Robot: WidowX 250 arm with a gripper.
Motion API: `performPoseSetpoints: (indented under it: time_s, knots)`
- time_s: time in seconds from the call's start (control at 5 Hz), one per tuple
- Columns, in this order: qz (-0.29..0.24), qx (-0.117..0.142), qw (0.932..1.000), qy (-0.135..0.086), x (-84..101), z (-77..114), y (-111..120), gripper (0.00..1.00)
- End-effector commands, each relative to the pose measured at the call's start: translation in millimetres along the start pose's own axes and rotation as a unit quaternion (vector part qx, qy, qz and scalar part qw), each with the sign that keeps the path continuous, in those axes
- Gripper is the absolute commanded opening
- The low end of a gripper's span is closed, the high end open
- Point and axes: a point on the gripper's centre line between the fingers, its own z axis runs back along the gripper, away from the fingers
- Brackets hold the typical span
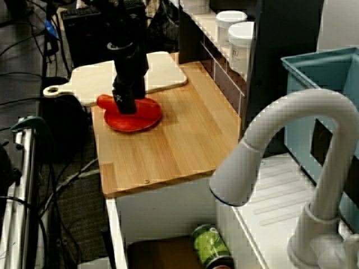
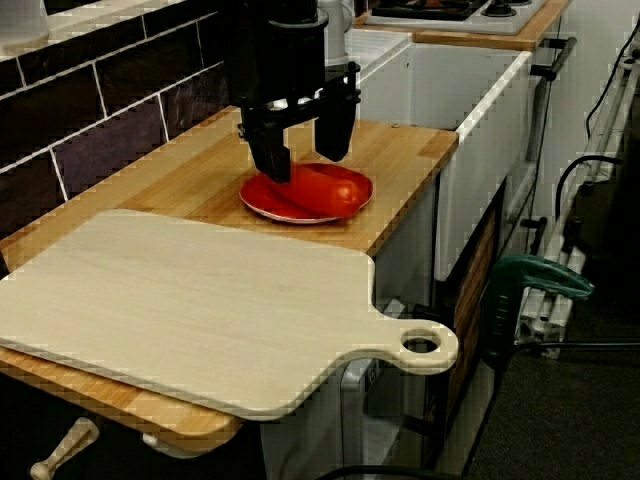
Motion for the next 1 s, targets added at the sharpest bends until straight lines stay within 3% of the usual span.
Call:
performPoseSetpoints:
  time_s: [0.0, 0.4, 0.6, 0.8]
  knots:
    - [0.0, 0.022, 0.9996, -0.018, -7.4, 16.6, -2, 1.0]
    - [-0.006, 0.024, 0.9996, -0.01, -14.1, 8.0, -4, 1.0]
    - [-0.001, 0.026, 0.9996, -0.009, -13.2, 4.7, -2, 0.0]
    - [0.0, 0.026, 0.9996, -0.01, -11.6, 3.9, 0, 0.0]
